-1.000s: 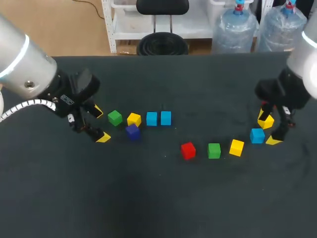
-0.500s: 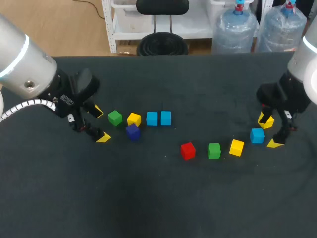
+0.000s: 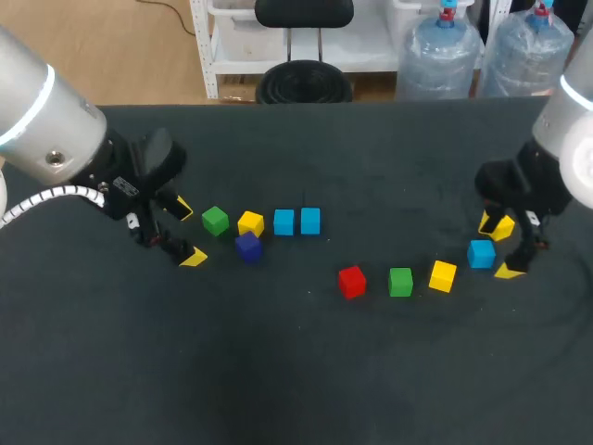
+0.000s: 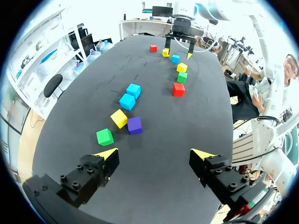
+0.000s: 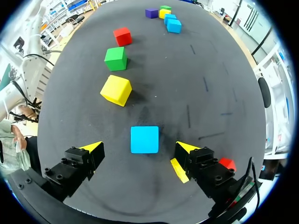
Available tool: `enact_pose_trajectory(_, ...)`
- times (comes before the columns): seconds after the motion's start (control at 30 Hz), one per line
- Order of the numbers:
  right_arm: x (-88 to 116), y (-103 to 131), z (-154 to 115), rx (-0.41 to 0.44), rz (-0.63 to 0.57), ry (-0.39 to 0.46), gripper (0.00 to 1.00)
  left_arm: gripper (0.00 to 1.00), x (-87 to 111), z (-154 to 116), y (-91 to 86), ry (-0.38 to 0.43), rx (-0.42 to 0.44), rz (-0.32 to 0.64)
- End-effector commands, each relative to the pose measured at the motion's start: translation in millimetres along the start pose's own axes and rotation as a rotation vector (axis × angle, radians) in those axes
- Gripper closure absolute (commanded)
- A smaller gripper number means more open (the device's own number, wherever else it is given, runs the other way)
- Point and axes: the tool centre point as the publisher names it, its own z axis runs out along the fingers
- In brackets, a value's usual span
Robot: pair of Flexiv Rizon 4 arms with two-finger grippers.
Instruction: Place the blue cubes, place green cubes on the blue cubes, place the yellow cubes on the green cubes, then place the red cubes on the yellow cubes, and place purple cube on the red cubes.
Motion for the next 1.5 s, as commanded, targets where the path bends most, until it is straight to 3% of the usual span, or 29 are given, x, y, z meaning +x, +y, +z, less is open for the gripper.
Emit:
enact_pose_trajectory(0.03, -1.9, -4.1, 2.6, -0.003, -0.002, 0.000, 0.00, 0.00, 0.2, 0.1, 1.3, -0.001, 0.003, 0.001)
enact_pose_trajectory(0.3, -2.9, -8.5, 4.9, -0.005, -0.001, 0.000, 0.02, 0.00, 0.2, 0.1, 1.3, -0.001, 0.003, 0.001)
enact_pose_trajectory(0.47, -2.3, -12.0, 8.5, -0.009, 0.000, -0.001, 0.32, 0.00, 0.2, 0.1, 1.3, -0.001, 0.003, 0.001)
enact_pose_trajectory(0.53, -2.2, -12.8, 9.4, -0.011, 0.000, -0.002, 0.51, 0.00, 0.2, 0.1, 1.3, -0.001, 0.003, 0.001)
enact_pose_trajectory(0.67, -2.4, -13.7, 10.8, -0.013, 0.000, -0.004, 0.55, 0.00, 0.2, 0.1, 1.3, -0.001, 0.003, 0.001)
enact_pose_trajectory(0.73, -2.6, -14.2, 12.1, -0.015, -0.001, -0.005, 0.62, 0.00, 0.2, 0.1, 1.3, -0.001, 0.003, 0.001)
enact_pose_trajectory(0.93, -3.5, -14.1, 13.7, -0.015, -0.006, -0.009, 1.00, 0.00, 0.2, 0.1, 1.3, -0.001, 0.003, 0.001)
enact_pose_trajectory(1.5, -17.1, -25.3, -5.2, 0.007, 0.004, 0.002, 1.00, 0.00, 0.2, 0.1, 1.3, -0.001, 0.003, 0.001)
